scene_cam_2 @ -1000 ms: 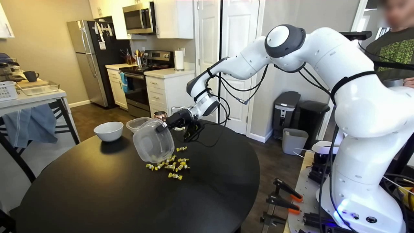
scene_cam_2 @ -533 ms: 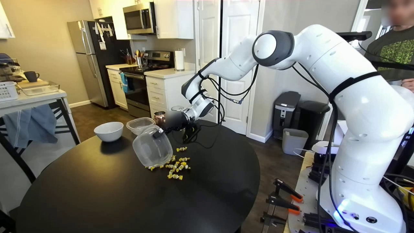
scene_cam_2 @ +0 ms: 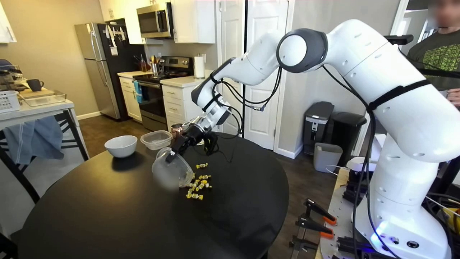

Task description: Pour the contents from the transparent bowl onto the table

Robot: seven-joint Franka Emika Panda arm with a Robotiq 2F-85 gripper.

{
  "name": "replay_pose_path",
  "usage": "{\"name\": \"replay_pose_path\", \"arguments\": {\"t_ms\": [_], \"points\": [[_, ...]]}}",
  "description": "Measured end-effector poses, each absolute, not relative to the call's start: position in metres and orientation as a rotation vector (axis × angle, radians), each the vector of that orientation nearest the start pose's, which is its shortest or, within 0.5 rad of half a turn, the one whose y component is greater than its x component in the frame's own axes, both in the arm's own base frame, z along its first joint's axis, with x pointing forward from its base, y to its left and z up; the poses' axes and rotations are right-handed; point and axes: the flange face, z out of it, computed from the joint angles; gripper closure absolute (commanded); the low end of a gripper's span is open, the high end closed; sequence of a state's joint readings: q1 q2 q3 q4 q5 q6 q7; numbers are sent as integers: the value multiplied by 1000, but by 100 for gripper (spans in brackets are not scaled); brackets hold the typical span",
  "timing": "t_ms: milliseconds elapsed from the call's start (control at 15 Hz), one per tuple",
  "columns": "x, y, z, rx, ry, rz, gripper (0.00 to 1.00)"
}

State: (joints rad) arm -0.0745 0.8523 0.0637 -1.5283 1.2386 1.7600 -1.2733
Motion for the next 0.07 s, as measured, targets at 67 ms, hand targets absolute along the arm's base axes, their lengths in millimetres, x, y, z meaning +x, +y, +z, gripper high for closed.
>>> {"name": "replay_pose_path", "arguments": {"t_ms": [67], "points": [[672,73,167,-1848,-515,-256,99]]}}
